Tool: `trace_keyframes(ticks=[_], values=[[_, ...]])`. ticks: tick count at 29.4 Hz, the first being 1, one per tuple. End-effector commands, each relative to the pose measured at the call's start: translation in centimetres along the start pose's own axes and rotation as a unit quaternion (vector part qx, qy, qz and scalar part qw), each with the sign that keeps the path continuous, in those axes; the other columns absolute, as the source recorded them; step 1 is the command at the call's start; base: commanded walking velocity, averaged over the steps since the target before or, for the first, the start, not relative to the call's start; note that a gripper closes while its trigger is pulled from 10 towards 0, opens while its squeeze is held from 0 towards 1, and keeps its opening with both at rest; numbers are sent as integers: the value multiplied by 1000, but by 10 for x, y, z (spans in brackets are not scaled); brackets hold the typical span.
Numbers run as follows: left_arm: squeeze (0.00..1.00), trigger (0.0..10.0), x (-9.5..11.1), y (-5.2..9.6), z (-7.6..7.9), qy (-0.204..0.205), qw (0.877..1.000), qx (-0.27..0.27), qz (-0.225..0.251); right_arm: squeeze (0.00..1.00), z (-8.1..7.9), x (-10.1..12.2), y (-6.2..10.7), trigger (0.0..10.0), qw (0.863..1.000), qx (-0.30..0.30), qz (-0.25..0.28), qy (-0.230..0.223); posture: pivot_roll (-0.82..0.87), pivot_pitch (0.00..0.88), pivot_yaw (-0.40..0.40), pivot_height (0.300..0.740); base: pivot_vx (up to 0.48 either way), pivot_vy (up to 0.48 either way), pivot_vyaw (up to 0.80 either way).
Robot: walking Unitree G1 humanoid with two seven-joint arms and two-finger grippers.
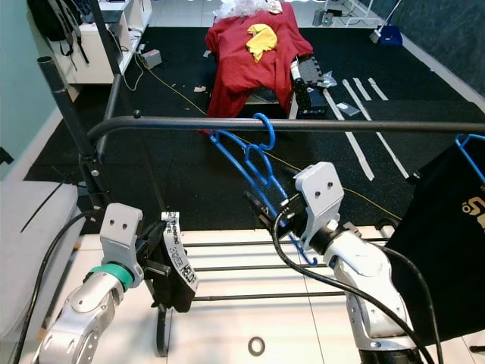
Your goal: Hang hanger
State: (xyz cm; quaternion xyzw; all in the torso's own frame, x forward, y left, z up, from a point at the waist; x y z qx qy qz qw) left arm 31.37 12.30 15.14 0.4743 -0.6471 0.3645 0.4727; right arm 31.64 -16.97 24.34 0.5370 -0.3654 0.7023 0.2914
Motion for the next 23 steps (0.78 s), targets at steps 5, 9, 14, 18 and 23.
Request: trace_keyframes(ticks=[5,9,14,18,23], values=[[0,10000,-5,3,1,2,1000,-1,-12,0,10,-4,-4,4353,1000,-2,-18,4,-208,176,78,740,0,0,0],[0,10000,-5,3,0,1,1000,1,-13,0,13,-10,-9,0,1000,2,-25,-16,-195,176,79,740,0,0,0],[0,10000,-5,4,-2,0,1000,4,-14,0,16,-12,-14,0,999,17,-26,-45,-188,176,80,740,0,0,0],[0,10000,-5,5,-2,0,1000,5,-14,0,18,-11,-15,0,998,20,-25,-51,-188,176,80,740,0,0,0],[0,10000,-5,5,-2,0,1000,5,-14,0,21,-11,-19,196,998,27,-26,-55,-184,176,77,740,0,0,0]])
Point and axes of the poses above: a point about 5 cm out from each wrist's last joint towards the gripper, its own y axis pointing back from the gripper into the wrist, its own x axis along the axis of the wrist's last joint, z = x × y, the point moved 1 cm from there along -y, pointing out of the wrist towards the gripper, and after that the axes turned 12 degrees about -y, right-handed, at the moved point
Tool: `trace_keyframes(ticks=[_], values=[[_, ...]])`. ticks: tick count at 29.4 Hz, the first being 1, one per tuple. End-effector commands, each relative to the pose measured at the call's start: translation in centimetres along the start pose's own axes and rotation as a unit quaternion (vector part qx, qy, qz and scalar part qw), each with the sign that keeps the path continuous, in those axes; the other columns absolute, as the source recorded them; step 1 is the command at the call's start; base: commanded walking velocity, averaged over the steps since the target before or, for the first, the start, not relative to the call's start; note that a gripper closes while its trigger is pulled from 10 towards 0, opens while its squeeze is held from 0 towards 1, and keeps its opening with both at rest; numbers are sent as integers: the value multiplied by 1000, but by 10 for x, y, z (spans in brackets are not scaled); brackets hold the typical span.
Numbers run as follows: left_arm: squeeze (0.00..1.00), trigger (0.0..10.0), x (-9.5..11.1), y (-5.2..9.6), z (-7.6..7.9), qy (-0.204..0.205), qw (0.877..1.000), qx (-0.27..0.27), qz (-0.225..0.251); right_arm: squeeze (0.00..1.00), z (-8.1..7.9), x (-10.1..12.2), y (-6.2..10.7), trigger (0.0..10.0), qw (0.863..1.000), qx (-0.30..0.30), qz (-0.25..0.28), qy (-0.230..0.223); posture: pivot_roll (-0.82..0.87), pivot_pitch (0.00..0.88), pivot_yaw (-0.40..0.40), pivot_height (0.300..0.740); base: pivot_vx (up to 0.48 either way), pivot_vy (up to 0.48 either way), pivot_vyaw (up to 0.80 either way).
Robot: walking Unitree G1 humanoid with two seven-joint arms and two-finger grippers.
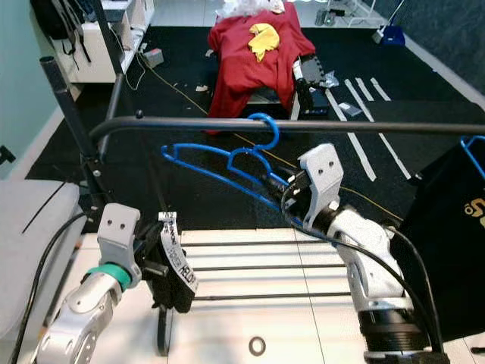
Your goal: Hang hanger
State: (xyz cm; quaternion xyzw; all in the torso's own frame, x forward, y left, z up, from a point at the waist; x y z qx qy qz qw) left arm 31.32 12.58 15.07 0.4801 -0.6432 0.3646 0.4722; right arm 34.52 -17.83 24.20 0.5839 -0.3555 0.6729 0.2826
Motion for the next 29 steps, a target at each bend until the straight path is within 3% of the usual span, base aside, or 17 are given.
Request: trace_keyframes(ticks=[1,2,5,6,8,9,16,17,24,29], values=[[0,10000,-4,3,0,0,1000,1,-9,0,-1,-2,-1,196,1000,12,-2,-6,-184,176,77,740,0,0,0],[0,10000,-4,3,0,0,1000,2,-9,0,1,-1,-5,10000,1000,16,-3,-1,-184,176,77,740,0,0,0],[0,10000,-4,3,0,0,1000,3,-10,0,2,0,-8,10000,1000,17,-4,3,-181,171,71,740,0,0,0],[0,10000,-4,3,0,1,1000,3,-10,353,3,0,-10,10000,1000,22,-6,5,-179,169,70,740,0,0,0],[0,10000,-4,3,0,1,1000,3,-10,353,3,0,-10,10000,1000,22,-6,5,-179,169,70,740,0,0,0],[0,10000,-4,3,0,1,1000,4,-10,1000,3,-1,-11,10000,1000,23,-8,5,-178,166,68,740,0,0,0],[0,10000,-4,3,0,1,1000,5,-10,1000,2,-3,-13,10000,999,31,-13,3,-176,162,67,740,0,0,0],[0,10000,-4,3,0,1,1000,5,-9,0,2,-4,-14,10000,999,36,-18,4,-176,162,67,740,0,0,0],[0,10000,-4,3,0,1,1000,5,-9,0,0,-4,-15,10000,997,63,-34,12,-176,159,65,740,0,0,0],[0,10000,-4,4,2,3,1000,5,-8,0,5,9,-19,10000,993,97,-52,50,-183,158,58,740,0,0,0]])
Point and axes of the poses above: a point about 5 cm out from each wrist's last joint towards the gripper, its own y axis pointing back from the gripper into the wrist, its own x axis along the axis of the wrist's last joint, z = x × y, the point moved 1 cm from there along -y, pointing out of the wrist towards the gripper, and after that the axes turned 12 degrees about -y, right-handed, at the moved point
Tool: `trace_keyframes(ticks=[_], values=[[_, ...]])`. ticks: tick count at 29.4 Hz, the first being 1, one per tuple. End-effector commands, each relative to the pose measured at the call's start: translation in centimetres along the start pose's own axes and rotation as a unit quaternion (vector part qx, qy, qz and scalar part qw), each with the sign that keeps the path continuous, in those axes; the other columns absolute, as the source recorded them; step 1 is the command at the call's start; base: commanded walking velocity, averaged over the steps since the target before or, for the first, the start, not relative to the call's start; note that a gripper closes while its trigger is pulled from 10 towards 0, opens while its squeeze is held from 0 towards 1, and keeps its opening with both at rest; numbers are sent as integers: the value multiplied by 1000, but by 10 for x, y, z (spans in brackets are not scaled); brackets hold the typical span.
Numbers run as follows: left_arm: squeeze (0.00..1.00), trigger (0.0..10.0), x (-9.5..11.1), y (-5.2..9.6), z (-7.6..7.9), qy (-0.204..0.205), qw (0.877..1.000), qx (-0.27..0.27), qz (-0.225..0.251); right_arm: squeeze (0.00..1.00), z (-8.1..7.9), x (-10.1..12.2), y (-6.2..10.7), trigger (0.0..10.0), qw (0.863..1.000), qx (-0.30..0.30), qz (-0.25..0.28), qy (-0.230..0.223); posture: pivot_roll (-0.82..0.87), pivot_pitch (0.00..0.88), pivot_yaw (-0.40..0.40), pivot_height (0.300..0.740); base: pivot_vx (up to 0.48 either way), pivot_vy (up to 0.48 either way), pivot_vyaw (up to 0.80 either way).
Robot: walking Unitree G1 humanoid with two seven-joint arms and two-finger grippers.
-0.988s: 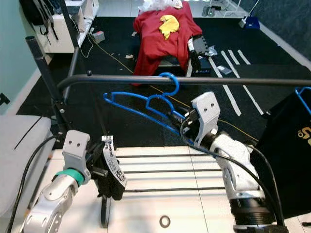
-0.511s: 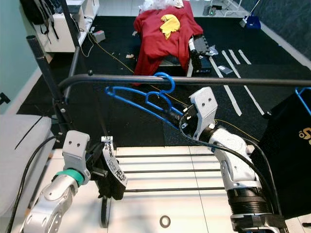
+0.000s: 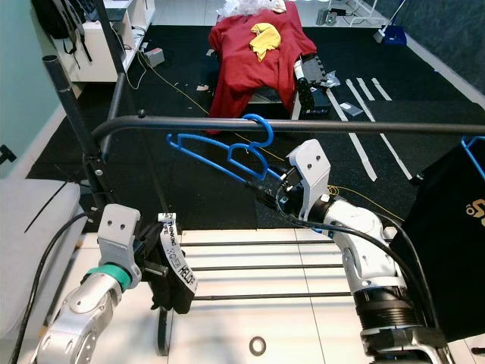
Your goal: Hang hanger
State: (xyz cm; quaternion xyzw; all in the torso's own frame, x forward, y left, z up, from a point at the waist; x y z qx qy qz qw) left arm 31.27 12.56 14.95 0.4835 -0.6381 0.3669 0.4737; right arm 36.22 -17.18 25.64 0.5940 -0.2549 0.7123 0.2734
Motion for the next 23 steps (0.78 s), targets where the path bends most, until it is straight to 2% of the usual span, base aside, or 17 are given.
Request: trace_keyframes(ticks=[1,10,11,12,13,14,15,17,18,20,21,23], values=[[0,10000,-3,3,2,1,1000,0,-5,0,3,3,-1,10000,1000,12,-10,18,-184,159,54,740,0,0,0],[0,10000,-3,4,3,4,1000,4,-5,0,8,8,-7,10000,999,22,-15,25,-179,166,42,740,0,0,0],[0,10000,-4,5,3,5,1000,6,-6,0,9,6,-8,9020,999,23,-20,20,-179,166,42,740,0,0,0],[0,10000,-4,5,3,5,1000,6,-6,0,9,6,-8,9020,999,23,-20,20,-179,166,42,740,0,0,0],[0,10000,-4,6,3,6,1000,7,-7,0,11,1,-10,7059,999,20,-29,12,-177,171,41,740,0,0,0],[0,10000,-4,6,3,6,1000,7,-7,0,11,1,-10,7059,999,20,-29,12,-177,171,41,740,0,0,0],[0,10000,-5,6,2,6,1000,8,-8,0,14,-4,-12,4431,999,15,-37,4,-177,173,44,740,0,0,0],[0,10000,-5,6,2,6,1000,8,-8,0,14,-4,-12,4431,999,15,-37,4,-177,173,44,740,0,0,0],[0,10000,-5,6,2,5,1000,7,-8,0,16,-8,-15,588,999,7,-45,-3,-173,173,47,740,0,0,0],[0,10000,-5,6,2,5,1000,7,-8,0,16,-8,-15,588,999,7,-45,-3,-173,173,47,740,0,0,0],[0,10000,-4,5,2,5,1000,7,-8,0,18,-11,-19,0,999,3,-49,-8,-167,172,47,740,0,0,0],[0,10000,-4,5,2,4,1000,8,-7,0,19,-10,-22,0,999,1,-48,-12,-161,171,46,740,0,0,0]])
Point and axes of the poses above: a point about 5 cm out from each wrist's last joint towards the gripper, its own y axis pointing back from the gripper into the wrist, its own x axis along the axis of the wrist's last joint, z = x × y, the point moved 1 cm from there along -y, pointing out of the wrist towards the gripper, and after that the axes turned 12 degrees about -y, right-handed, at the moved point
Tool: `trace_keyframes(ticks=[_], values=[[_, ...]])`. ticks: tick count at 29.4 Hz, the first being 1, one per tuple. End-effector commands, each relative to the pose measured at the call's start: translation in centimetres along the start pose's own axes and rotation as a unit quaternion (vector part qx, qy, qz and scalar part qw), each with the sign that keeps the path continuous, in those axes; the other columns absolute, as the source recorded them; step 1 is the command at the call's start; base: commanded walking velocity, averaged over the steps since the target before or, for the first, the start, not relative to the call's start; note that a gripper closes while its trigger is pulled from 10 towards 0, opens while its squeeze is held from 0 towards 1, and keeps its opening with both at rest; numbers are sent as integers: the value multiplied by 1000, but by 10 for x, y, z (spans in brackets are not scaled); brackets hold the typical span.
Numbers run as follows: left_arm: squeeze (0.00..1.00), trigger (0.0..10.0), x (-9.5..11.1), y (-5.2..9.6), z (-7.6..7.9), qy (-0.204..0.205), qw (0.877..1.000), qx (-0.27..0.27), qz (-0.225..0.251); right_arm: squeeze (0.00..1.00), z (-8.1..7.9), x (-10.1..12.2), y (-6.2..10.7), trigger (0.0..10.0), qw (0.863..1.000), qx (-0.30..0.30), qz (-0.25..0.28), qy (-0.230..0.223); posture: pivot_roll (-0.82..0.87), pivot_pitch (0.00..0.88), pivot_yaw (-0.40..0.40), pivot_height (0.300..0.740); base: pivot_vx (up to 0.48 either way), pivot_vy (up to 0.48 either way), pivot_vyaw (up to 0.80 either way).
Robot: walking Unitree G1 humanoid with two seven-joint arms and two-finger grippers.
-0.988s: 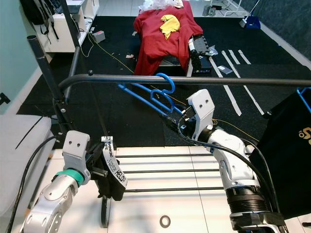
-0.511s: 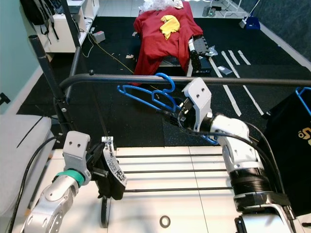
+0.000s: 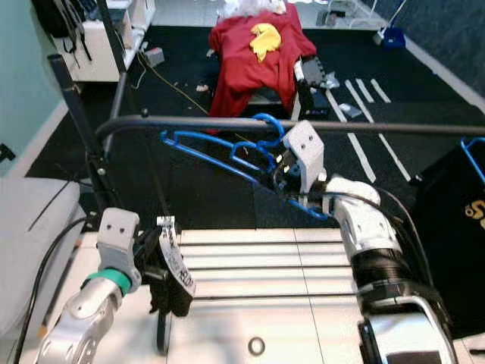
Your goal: Hang hanger
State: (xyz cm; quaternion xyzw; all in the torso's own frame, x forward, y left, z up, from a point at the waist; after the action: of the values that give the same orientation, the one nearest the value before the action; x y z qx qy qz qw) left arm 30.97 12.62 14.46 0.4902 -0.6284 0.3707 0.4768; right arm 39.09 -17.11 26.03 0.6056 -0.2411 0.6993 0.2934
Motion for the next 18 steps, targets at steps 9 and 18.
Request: trace_keyframes(ticks=[9,18], values=[[0,10000,0,4,-2,-2,1000,8,0,0,-1,-1,-6,0,1000,7,-2,5,-157,166,40,740,0,0,0],[0,10000,3,0,2,2,1000,4,5,0,-36,42,13,1176,993,71,75,64,-196,169,44,740,0,0,0]])
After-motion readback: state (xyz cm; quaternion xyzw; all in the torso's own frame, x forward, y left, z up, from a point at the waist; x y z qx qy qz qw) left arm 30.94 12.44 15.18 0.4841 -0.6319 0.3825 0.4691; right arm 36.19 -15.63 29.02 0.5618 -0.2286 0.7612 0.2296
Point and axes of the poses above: a point about 5 cm out from each wrist's last joint towards the gripper, its own y axis pointing back from the gripper into the wrist, its own x axis along the axis of the wrist's last joint, z = x × y, the point moved 1 cm from there along -y, pointing out of the wrist towards the gripper, and after that the axes turned 12 degrees about -y, right-handed, at the moved point
